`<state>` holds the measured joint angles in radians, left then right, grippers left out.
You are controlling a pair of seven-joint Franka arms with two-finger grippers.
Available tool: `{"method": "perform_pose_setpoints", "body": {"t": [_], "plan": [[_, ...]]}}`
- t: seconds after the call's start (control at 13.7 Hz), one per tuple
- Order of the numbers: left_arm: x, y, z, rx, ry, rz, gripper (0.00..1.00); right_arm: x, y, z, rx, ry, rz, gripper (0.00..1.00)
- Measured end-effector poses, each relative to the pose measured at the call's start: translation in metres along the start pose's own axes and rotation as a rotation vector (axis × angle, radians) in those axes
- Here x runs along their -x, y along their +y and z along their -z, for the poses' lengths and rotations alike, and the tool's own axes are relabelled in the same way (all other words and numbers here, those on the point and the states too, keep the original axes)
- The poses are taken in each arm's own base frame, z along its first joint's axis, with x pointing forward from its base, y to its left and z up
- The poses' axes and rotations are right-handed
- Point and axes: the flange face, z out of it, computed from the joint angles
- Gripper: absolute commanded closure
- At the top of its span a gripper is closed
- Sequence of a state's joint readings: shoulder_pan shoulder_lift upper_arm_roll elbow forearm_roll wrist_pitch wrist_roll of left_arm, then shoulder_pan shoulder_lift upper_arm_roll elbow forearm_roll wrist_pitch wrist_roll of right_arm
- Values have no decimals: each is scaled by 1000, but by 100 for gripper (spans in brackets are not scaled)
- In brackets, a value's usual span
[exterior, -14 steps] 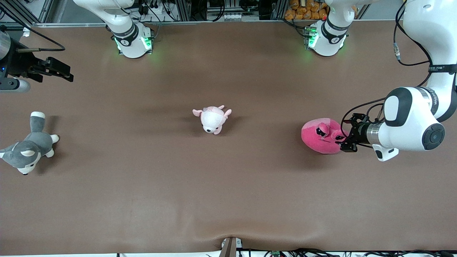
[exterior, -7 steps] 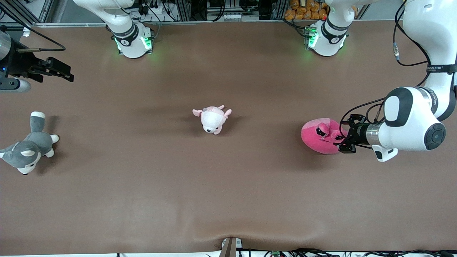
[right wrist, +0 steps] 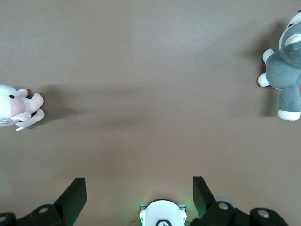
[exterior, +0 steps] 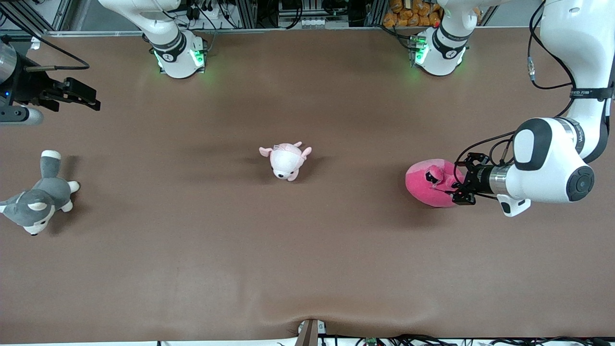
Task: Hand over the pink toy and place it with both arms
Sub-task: 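Close the left gripper on the pink toy's neck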
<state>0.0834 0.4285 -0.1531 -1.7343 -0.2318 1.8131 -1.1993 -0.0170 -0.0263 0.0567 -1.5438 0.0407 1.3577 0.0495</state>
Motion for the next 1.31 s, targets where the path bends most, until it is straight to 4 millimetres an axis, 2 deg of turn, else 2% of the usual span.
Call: {"method": "perform_pose_setpoints", "body": {"t": [0.22,0.36,0.44,0.73,0.87,0.95,1.09,1.16,1.31], "plan": [[1,0,0,5,-11,3,12,-1,0,-1,0,-2,0,0],[2,1,0,8,-18,5,28,-1,1,-1,0,-3,-2,0],[2,1,0,9,-19,6,33,-1,2,-1,-1,-3,-3,0],[-1,0,1,14,-19,11,36,-3,2,-3,-1,-7,-1,0],[-5,0,3,20,-17,16,44,-3,1,-4,0,-9,0,0],[-6,-1,4,23,-17,18,51,-3,1,-4,0,-9,0,0],[-7,-1,7,27,-16,19,85,-3,1,-4,0,-9,0,0],[-7,-1,8,29,-15,19,97,-3,1,-4,0,-9,0,0],[-6,-2,11,34,-13,17,100,-3,2,-4,-1,-9,-1,0]]}}
